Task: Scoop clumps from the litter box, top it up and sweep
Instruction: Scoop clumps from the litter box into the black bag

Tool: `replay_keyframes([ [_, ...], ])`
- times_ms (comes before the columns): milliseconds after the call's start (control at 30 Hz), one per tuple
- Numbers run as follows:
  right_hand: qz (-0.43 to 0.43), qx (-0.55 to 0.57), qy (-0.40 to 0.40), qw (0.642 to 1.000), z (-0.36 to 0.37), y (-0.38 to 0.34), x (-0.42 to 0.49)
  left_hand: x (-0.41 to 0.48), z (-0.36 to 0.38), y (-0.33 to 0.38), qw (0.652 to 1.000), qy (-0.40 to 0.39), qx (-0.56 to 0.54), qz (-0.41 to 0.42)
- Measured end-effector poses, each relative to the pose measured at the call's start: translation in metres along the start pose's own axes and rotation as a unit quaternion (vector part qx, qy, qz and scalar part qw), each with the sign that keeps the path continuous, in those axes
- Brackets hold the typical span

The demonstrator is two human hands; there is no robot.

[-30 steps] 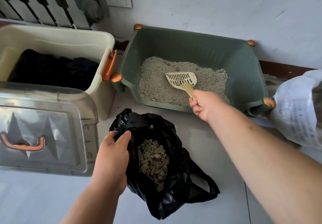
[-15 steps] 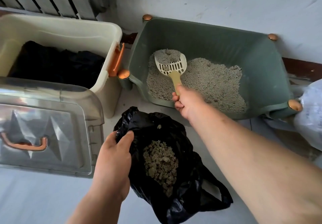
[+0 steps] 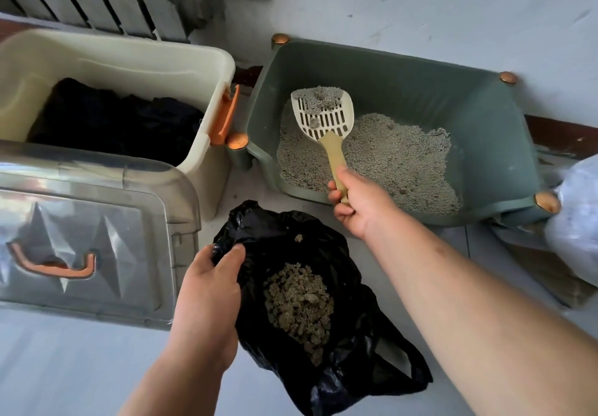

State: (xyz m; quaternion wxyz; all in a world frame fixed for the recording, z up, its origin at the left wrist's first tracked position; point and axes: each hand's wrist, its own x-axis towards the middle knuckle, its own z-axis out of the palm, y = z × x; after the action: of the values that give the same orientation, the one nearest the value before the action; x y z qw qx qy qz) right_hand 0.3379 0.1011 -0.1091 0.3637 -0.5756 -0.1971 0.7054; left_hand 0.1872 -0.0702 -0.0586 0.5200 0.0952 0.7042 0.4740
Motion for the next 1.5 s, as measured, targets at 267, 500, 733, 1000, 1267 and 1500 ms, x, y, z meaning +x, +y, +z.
replay_keyframes([
  [267, -0.025, -0.011, 0.001, 1.0, -0.03, -0.001, -0.028, -0.011, 0.003, 0.002, 1.0, 0.009, 0.006, 0.006],
  [500, -0.04, -0.029, 0.017, 0.999, -0.055, -0.009, -0.051, -0.025, 0.01, 0.006, 0.999, 0.015, 0.029, 0.008],
  [733, -0.039, -0.036, 0.022, 0.998, -0.078, -0.002, -0.071, -0.033, 0.014, 0.006, 0.999, 0.009, 0.043, 0.018],
  [1000, -0.045, -0.079, 0.043, 0.995, -0.095, 0.011, -0.09, -0.036, 0.011, 0.005, 0.998, 0.02, 0.046, 0.029],
  [1267, -0.051, -0.11, 0.008, 0.993, -0.101, 0.02, -0.126, -0.03, 0.009, 0.004, 0.999, 0.031, 0.025, 0.027],
  [1500, -0.086, -0.28, -0.021, 0.956, -0.127, 0.03, -0.159, -0.023, 0.008, 0.003, 0.997, 0.072, 0.02, 0.019],
])
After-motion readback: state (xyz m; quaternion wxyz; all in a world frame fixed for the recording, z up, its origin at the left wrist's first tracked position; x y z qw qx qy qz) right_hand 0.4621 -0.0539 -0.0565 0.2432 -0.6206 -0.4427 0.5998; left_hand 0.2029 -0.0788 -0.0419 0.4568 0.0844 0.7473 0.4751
